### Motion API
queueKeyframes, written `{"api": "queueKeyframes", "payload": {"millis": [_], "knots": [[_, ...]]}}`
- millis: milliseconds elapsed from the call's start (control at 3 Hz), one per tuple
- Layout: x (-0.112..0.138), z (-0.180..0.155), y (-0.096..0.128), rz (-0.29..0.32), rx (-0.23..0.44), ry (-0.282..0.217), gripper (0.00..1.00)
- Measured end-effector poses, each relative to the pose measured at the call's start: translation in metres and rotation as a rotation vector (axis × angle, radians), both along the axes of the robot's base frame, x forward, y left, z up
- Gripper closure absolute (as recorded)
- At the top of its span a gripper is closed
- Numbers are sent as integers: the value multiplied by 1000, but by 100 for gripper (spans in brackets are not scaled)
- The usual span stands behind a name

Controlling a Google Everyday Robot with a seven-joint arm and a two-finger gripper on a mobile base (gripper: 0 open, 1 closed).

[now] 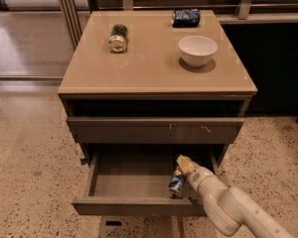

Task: Place redbull can into middle drawer

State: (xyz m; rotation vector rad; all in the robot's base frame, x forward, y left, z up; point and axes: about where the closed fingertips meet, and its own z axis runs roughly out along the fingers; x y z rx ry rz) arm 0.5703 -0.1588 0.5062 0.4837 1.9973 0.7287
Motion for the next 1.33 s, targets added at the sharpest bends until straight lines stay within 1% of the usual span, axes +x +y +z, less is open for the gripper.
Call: {"api": "queueKeyframes", "payload": {"millis": [333,667,1000,1333], "knots": [[20,-15,-18,-52,-37,67,100],[29,-37,-33,-93,-54,113,100],[27,-66,-47,-129,-50,146,100],[27,-67,-47,-129,-49,147,81]]}}
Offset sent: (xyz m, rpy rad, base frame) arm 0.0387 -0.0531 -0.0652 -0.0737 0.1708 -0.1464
